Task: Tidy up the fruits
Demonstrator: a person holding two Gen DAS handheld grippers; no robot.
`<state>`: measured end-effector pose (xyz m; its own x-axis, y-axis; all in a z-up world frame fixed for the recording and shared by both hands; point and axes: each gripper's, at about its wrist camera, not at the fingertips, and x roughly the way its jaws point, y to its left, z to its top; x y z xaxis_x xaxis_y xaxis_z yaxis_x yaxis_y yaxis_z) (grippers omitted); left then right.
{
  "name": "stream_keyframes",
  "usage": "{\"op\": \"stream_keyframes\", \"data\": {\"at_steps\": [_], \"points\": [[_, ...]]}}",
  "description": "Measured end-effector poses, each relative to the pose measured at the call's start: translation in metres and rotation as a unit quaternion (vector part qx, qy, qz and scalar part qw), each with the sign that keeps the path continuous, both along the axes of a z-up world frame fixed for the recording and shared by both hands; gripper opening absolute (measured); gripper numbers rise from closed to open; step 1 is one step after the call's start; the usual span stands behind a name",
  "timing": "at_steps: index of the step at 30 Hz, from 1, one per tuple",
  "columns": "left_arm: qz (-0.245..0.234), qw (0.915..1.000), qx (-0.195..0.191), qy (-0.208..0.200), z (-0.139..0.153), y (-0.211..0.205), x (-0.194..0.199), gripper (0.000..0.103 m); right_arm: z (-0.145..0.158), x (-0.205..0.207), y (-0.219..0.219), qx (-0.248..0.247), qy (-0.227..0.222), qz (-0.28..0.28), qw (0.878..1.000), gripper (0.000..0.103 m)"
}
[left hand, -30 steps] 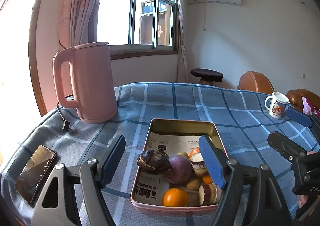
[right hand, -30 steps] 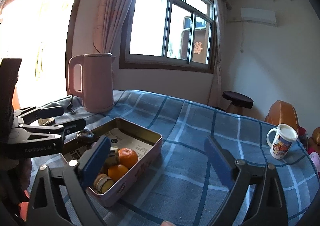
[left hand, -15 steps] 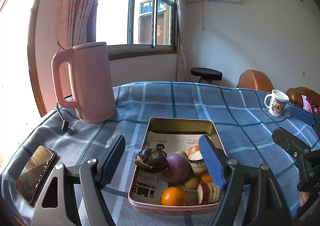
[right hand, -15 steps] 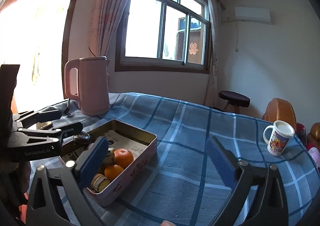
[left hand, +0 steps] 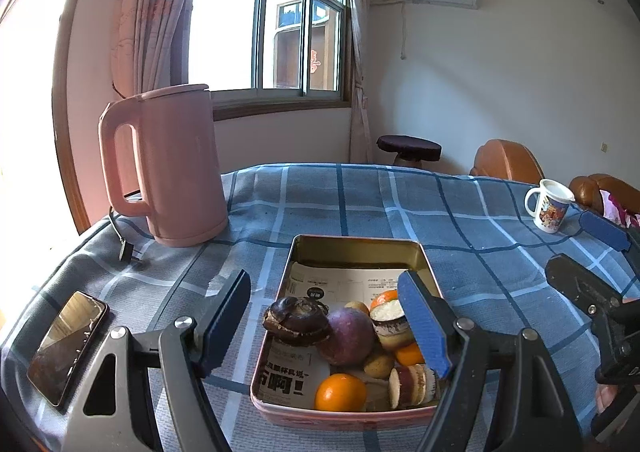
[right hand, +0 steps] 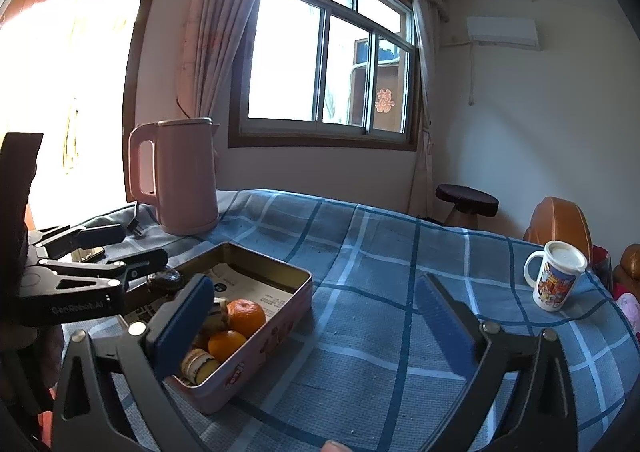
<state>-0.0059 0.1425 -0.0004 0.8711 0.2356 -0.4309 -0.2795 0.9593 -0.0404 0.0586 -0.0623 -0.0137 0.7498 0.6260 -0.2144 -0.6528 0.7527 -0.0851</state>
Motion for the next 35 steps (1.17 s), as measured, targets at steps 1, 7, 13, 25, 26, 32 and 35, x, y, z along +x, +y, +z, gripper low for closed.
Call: {"op": "stream_keyframes", "data": {"at_steps": [1,7,13,25,26,32,35], "points": [[-0.001,1.0000,0.000,0.000,0.0000,0.0001,0.0000,0.077,0.0003,0.0001,0.0001,0.001,0.000,0.000,1.000,0.103],[0.000,1.0000,0.002,0.003,0.0008,-0.0006,0.0014,0.077,0.0007,-0.0004,-0.0006,0.000,-0.002,0.000,1.000,0.103],[0.021,0.9998,0.003,-0.005,0.0043,0.0019,-0.0010,0.095,0.0033,-0.0026,-0.0018,-0.002,-0.014,-0.004,1.000,0.103],[0.027,0.9994,0.007,-0.019,0.0090,0.0029,-0.0038,0.096,0.0034,-0.0091,-0.0010,-0.005,-0.025,-0.003,1.000,0.103],[0.028,0.9993,0.010,-0.020,0.0091,0.0021,-0.0035,0.096,0.0034,-0.0090,-0.0010,-0.005,-0.025,-0.003,1.000,0.103],[0.022,0.9995,0.010,-0.020,0.0091,-0.0033,-0.0026,0.096,0.0025,-0.0089,-0.0033,-0.005,-0.022,-0.006,1.000,0.103],[0.024,0.9994,0.013,-0.021,0.0097,-0.0042,-0.0021,0.096,0.0019,-0.0058,-0.0079,-0.003,-0.017,-0.009,1.000,0.103]]}}
